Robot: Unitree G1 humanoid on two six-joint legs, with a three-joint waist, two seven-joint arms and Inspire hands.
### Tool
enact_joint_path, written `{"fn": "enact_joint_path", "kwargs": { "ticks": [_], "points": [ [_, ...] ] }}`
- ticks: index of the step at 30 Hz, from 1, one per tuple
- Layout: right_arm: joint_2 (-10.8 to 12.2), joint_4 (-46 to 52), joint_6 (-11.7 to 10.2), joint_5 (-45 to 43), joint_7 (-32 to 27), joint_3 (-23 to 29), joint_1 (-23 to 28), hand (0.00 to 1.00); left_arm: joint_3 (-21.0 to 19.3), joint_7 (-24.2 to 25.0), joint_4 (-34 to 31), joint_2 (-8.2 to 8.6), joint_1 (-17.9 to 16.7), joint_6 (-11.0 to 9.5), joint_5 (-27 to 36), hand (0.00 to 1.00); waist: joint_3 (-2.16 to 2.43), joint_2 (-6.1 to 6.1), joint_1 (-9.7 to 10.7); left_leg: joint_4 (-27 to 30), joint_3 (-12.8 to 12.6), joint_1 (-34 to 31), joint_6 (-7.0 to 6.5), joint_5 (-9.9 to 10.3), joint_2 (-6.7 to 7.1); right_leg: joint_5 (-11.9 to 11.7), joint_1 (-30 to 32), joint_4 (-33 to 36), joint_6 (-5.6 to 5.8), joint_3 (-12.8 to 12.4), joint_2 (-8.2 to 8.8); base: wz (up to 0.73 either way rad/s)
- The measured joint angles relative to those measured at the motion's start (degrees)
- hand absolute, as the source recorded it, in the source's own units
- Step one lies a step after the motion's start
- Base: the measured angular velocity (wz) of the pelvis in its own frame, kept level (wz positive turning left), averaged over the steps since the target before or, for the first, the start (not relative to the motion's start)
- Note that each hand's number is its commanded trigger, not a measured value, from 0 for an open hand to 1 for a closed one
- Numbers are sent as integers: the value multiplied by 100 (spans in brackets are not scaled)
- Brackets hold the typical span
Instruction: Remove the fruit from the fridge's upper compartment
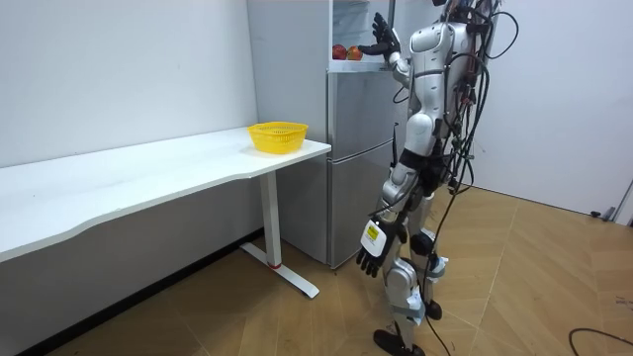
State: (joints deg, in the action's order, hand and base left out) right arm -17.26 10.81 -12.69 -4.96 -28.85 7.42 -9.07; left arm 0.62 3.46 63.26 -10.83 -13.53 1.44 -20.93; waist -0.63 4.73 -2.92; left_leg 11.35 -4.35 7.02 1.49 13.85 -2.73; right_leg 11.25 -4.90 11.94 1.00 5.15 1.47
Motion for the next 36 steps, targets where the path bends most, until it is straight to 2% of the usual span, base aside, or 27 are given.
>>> {"fn": "enact_joint_path", "kwargs": {
  "ticks": [4, 12, 18, 22, 27, 31, 36],
  "points": [
    [-11, -274, 163, 17, 98, 8, -321, 0, 2, 85, -42, -1, 24, 21, -4, 0, -2, -7, -39, 2, 3, -38, 0, 0, 0, -3, 21, -18, -1, 9, 0, 0],
    [-11, -491, 241, 29, 176, -4, -677, 0, 5, 128, -48, -2, 12, 79, -9, 0, 5, 3, -90, -1, 44, -35, 0, 0, 0, -3, -6, -30, -1, 119, 6, 2],
    [-35, -573, 525, 40, 286, -90, -779, 0, 20, 177, -56, -2, 17, 117, -13, 0, 8, -7, -170, -3, 47, -54, 0, 0, 0, -3, 9, -35, -1, 145, 8, 0],
    [-128, -621, 534, 175, 362, -179, -876, 0, 26, 175, -141, -3, 16, 126, -14, 0, 16, -1, -205, 3, 55, -55, 0, 0, 0, -4, 9, -27, -3, 153, 11, 0],
    [-212, -842, 626, 384, 379, -170, -1298, 0, -7, 175, -141, -12, 25, 127, -108, 0, 25, 2, -203, 40, 81, -66, 0, 0, 1, -9, 1, -16, -10, 178, 17, 2],
    [-300, -946, 648, 480, 396, -170, -1337, 0, -31, 175, -180, -10, 17, 130, -236, 0, 66, 22, -210, 45, 150, -40, 2, -2, 2, -10, -49, -17, -11, 229, 19, 7],
    [-300, -1063, 671, 521, 398, -169, -1337, 0, -35, 176, -191, -10, 27, 216, -235, 0, 52, -6, -215, 49, 159, -29, 4, -4, 3, -11, -74, -18, -13, 235, 22, 1]
  ]
}}
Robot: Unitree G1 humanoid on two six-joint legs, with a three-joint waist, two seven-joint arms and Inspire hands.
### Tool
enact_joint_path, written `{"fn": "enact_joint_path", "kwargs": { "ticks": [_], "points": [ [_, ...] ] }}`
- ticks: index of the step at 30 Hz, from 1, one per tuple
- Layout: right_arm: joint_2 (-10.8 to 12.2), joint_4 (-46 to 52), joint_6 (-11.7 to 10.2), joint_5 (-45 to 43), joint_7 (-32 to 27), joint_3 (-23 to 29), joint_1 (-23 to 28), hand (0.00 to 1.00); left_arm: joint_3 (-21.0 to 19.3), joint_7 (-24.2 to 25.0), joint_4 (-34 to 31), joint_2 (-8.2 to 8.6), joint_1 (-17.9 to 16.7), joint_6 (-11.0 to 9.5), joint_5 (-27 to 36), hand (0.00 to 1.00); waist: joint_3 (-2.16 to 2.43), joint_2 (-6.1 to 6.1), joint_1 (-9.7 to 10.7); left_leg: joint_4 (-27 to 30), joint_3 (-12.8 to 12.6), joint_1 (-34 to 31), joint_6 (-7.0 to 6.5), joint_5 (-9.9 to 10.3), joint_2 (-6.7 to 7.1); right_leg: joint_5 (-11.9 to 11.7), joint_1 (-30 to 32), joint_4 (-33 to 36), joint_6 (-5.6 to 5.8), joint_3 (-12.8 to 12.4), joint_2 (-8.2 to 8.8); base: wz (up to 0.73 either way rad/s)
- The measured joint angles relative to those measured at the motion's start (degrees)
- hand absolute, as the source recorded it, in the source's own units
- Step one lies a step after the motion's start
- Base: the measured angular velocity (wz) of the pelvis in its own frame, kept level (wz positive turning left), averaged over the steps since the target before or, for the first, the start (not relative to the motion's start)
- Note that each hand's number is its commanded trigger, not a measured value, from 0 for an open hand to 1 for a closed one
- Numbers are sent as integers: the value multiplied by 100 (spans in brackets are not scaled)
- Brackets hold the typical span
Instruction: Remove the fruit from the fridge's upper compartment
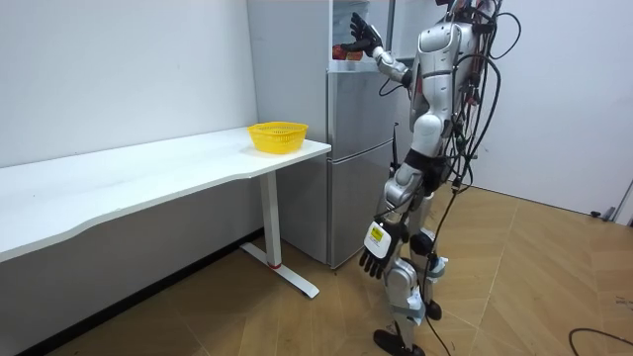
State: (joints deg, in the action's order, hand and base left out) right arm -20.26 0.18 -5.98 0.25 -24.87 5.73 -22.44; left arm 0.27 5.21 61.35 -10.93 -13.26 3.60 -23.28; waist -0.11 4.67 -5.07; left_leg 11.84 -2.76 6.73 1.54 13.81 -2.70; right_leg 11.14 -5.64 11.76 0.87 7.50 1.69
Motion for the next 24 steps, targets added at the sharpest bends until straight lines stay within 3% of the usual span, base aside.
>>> {"fn": "enact_joint_path", "kwargs": {
  "ticks": [6, 13, 17, 21, 24],
  "points": [
    [-6, -41, 63, 106, -3, 1, -21, 0, 0, 24, -1, -1, -3, 18, 0, 0, -19, -29, -15, -2, 19, -12, 5, -4, 1, 0, 8, 3, -1, 15, -1, 0],
    [-59, -427, 126, 288, 2, 0, -511, 0, 2, 191, -30, -2, 11, 41, -8, 0, -37, 30, -5, -3, 55, -82, 9, -7, 1, 0, 65, 2, -1, 48, 0, 1],
    [-66, -690, 236, 289, 70, -5, -619, 0, 2, 270, -200, -1, -18, 144, -228, 0, -6, 89, -36, -4, 111, -109, 10, -7, 7, 0, 74, -6, -1, 62, 1, 4],
    [-70, -836, 279, 343, 207, -6, -627, 0, -10, 272, -327, -1, -58, 167, -273, 0, -7, 92, -82, -7, 157, -131, 10, -8, 10, 0, 87, -11, -1, 102, 5, 2],
    [-197, -848, 364, 341, 290, -6, -627, 0, -16, 274, -501, 5, -65, 230, -392, 0, -6, 89, -97, -4, 168, -174, 11, -9, 10, 0, 111, -18, -1, 143, 6, 6]
  ]
}}
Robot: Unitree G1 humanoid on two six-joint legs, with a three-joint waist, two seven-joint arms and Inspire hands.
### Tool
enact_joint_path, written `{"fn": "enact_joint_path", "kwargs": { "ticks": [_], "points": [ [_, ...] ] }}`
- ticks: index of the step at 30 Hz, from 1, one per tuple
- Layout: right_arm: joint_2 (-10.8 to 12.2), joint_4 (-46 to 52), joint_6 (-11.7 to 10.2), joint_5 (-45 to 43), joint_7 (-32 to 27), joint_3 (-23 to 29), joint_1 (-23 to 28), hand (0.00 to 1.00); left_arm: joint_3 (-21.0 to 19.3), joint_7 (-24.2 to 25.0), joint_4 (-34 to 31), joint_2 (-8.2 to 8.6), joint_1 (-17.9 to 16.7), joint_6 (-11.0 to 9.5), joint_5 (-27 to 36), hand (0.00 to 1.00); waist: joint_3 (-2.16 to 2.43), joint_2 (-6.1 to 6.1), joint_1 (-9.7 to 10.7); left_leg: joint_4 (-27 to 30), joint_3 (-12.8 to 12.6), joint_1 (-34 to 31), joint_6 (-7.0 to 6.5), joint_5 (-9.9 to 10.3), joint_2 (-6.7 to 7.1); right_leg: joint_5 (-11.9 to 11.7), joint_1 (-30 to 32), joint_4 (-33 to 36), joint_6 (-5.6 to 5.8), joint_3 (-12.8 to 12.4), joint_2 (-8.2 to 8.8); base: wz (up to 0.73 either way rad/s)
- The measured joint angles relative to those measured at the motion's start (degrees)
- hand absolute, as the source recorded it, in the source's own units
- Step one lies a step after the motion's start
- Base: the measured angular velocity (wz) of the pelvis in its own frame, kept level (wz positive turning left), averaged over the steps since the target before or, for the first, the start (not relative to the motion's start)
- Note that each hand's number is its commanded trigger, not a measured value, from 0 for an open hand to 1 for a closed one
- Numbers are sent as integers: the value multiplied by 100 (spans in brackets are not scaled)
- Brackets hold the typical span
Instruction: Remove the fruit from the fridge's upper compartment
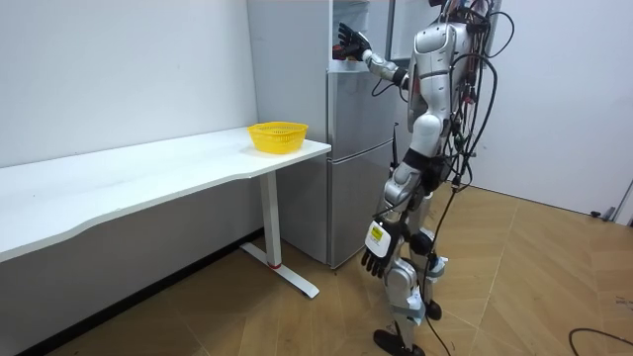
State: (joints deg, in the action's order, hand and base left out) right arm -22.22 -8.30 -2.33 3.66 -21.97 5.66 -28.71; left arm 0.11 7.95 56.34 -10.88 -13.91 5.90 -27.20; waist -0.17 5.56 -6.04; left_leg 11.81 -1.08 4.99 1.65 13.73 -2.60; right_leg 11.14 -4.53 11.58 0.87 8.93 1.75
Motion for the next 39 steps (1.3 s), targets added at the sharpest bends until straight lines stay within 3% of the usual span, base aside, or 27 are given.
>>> {"fn": "enact_joint_path", "kwargs": {
  "ticks": [16, 33, 39],
  "points": [
    [-264, -647, -5, -14, 369, -57, -607, 0, 0, 1, -129, -9, -120, 6, -49, 0, -13, 80, -49, 0, 76, 22, 3, -2, 0, 0, -62, -6, 0, 80, 0, 2],
    [-335, -797, -5, -21, 461, -59, -619, 0, 1, -4, -128, -8, -135, 6, -50, 0, -25, 99, -63, -8, 73, 58, 7, -5, 0, 0, -77, -2, 0, 64, -1, 0],
    [-401, -914, -5, -20, 458, -59, -624, 0, -3, -25, -128, -9, -127, 6, -49, 0, -53, 144, -87, -8, 58, 58, 7, -5, 0, 0, -67, 0, 0, 54, 0, 0]
  ]
}}
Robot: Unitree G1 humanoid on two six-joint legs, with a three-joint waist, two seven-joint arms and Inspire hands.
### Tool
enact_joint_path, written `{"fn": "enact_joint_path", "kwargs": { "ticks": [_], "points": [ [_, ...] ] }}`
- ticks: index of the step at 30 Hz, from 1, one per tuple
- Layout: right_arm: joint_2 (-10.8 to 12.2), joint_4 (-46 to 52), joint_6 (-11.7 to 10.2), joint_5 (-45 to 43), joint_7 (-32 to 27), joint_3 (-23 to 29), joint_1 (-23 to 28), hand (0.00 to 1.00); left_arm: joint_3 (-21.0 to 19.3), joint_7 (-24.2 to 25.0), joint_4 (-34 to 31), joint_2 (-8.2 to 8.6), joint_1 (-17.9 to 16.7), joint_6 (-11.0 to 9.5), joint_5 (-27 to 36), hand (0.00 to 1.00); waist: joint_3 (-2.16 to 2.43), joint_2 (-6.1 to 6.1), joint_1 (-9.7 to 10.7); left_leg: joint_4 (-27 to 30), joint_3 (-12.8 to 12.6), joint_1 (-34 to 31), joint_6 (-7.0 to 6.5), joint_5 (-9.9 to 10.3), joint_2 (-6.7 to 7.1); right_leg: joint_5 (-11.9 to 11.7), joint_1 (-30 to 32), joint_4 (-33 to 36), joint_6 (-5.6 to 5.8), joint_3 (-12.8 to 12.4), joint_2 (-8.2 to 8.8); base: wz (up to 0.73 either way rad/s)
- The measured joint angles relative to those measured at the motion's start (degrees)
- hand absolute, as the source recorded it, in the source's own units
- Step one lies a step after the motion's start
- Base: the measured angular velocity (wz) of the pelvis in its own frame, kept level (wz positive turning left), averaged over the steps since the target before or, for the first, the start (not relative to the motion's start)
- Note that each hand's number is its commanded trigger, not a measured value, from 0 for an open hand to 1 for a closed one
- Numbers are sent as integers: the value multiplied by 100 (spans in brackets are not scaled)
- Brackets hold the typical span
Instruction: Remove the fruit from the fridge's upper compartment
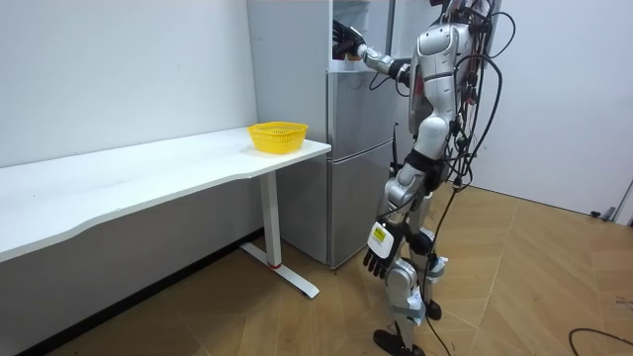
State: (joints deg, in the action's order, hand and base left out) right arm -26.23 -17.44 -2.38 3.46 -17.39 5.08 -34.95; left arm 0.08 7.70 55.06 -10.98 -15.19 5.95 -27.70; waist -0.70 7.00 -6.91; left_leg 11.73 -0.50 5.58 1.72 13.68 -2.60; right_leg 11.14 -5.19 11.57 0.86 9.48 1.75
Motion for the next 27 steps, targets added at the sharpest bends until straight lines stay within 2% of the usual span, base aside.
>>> {"fn": "enact_joint_path", "kwargs": {
  "ticks": [5, 27],
  "points": [
    [-134, -52, -4, -1, 14, -175, 0, 0, 19, 26, 1, -46, 12, 0, 2, 0, -9, 31, 17, 5, -4, -12, 0, 0, 0, 0, 2, 0, 0, 4, 0, 0],
    [-141, -203, -1, -178, -68, -172, -102, 0, 12, 1, -12, -112, 51, -6, 3, 0, 22, -4, 29, 108, 27, -91, 0, 0, 0, -5, 35, 9, -8, 13, 1, 0]
  ]
}}
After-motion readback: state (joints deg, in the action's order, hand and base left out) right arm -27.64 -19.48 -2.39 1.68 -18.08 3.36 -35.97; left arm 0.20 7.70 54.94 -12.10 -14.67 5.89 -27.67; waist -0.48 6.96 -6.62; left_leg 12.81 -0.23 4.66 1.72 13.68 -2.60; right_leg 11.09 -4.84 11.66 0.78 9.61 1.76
